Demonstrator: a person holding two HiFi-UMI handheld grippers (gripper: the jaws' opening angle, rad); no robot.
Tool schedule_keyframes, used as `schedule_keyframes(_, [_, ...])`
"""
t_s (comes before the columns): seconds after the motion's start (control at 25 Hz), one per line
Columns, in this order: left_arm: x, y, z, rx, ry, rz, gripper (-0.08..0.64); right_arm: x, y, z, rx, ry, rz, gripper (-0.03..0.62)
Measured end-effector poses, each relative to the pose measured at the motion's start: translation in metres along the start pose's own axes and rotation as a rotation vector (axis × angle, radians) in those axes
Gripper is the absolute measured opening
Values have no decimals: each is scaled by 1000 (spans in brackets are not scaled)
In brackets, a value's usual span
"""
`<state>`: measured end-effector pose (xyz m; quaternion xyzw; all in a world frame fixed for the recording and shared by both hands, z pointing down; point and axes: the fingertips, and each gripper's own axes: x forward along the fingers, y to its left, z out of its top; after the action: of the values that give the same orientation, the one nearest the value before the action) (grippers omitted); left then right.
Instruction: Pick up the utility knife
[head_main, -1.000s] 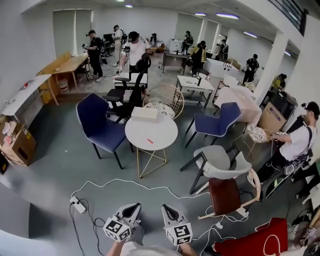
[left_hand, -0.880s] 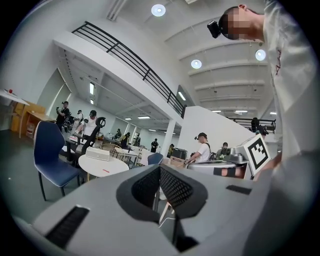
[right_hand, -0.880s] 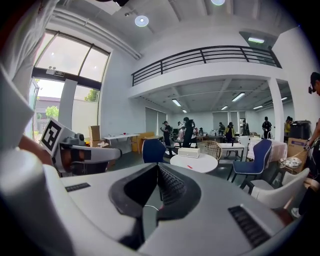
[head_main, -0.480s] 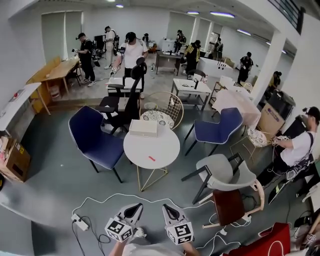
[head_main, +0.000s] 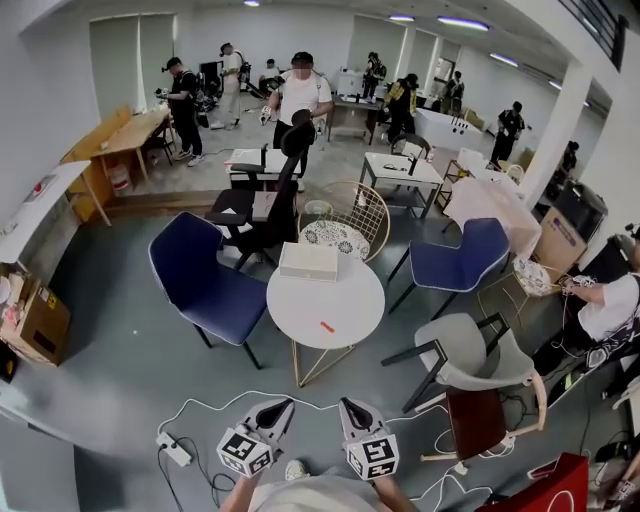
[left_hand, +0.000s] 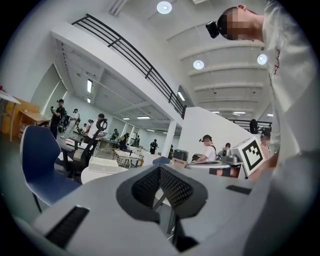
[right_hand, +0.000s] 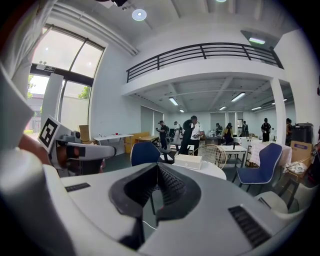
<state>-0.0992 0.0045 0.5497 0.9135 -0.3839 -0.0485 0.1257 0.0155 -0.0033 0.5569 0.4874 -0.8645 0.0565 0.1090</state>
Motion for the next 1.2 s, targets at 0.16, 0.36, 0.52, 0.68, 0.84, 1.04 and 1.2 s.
schedule_keyframes(0.16, [1,7,-8,-16,14,3,12,5,-4,-11,15,27,-14,17])
schedule_keyframes(0.36, [5,11,-16,-45,28,-16,12,14,-5,-19,21,55,-17,17])
schedule_keyframes(0.52, [15,21,-15,-42,31,-24,12,29,-10,-18,27,60,-14,17])
schedule_keyframes(0.68, [27,38,-15,-43,37,-17,12,48,-17,-23,30,70,-5,17])
schedule_keyframes(0.84, [43,60,-17,-48,59,-10,12,74,-28,-23,41,80,-2,17])
schedule_keyframes(1.04, [77,93,-11,-50,71,-4,12,112,-50,-22,70,89,10,17])
schedule_keyframes(1.2, [109,116,-2,-51,84,-4,12,144,-72,-18,88,105,19,17])
